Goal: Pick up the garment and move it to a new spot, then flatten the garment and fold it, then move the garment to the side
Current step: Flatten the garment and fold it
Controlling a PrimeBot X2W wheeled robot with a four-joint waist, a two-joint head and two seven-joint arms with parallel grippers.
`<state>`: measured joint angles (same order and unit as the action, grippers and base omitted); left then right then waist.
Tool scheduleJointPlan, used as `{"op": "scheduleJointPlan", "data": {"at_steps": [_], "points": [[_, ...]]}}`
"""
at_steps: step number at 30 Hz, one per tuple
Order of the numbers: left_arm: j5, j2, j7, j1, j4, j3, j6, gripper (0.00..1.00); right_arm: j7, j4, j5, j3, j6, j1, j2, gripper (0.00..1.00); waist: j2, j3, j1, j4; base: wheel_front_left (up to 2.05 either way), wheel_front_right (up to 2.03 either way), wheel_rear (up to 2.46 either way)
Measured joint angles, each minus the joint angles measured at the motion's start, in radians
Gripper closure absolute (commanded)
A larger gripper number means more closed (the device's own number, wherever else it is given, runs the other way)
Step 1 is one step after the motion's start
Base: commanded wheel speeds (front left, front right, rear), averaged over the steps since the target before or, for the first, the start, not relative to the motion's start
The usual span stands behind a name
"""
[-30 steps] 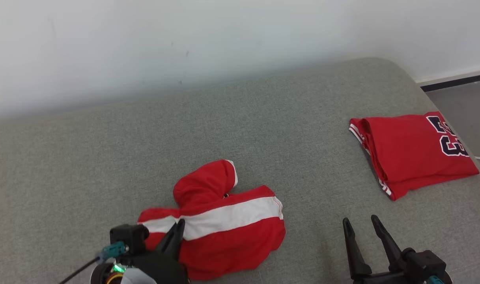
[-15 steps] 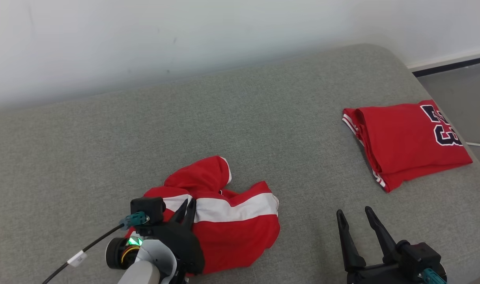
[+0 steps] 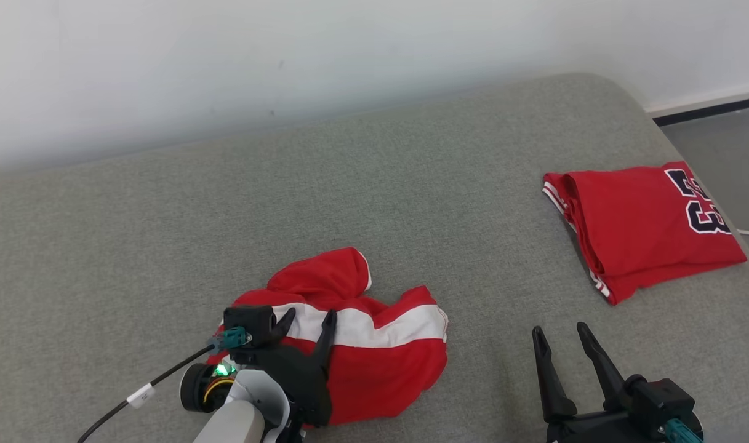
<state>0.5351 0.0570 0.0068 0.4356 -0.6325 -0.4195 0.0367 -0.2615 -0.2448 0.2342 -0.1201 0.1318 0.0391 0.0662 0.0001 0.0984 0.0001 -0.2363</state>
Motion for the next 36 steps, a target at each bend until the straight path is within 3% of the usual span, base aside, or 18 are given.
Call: {"op": "scheduleJointPlan", "data": {"at_steps": [9, 17, 24, 31, 36], "points": [[0.012, 0.046, 0.045, -0.047, 0.143, -0.006, 0.007, 0.0, 0.0, 0.001, -0.005, 0.007, 0.0, -0.019, 0.0, 0.0, 0.0, -0.023, -0.0001, 0.038, 0.0, 0.0, 0.0], [0.019, 0.136, 0.118, -0.068, 0.312, 0.049, -0.064, 0.0, 0.0, 0.003, -0.006, -0.005, 0.0, -0.017, -0.001, 0.0, 0.0, -0.022, -0.0001, 0.047, 0.0, 0.0, 0.0], [-0.007, 0.235, 0.209, -0.049, 0.259, 0.068, -0.103, 0.0, 0.0, 0.006, -0.005, -0.011, 0.0, -0.002, 0.005, 0.0, -0.0001, 0.003, -0.0001, 0.022, 0.0, 0.0, 0.0], [-0.012, 0.278, 0.329, 0.011, 0.219, 0.026, -0.053, 0.0, 0.0, 0.014, -0.004, -0.002, 0.0, 0.003, 0.008, 0.0, 0.0, 0.044, -0.0001, 0.0, 0.0, 0.0, 0.0], [-0.021, 0.309, 0.435, 0.04, 0.212, -0.005, -0.046, 0.0, 0.0, 0.02, -0.004, 0.002, 0.0, 0.004, 0.009, 0.0, 0.0, 0.064, 0.0, -0.005, 0.0, 0.0, 0.0]]}}
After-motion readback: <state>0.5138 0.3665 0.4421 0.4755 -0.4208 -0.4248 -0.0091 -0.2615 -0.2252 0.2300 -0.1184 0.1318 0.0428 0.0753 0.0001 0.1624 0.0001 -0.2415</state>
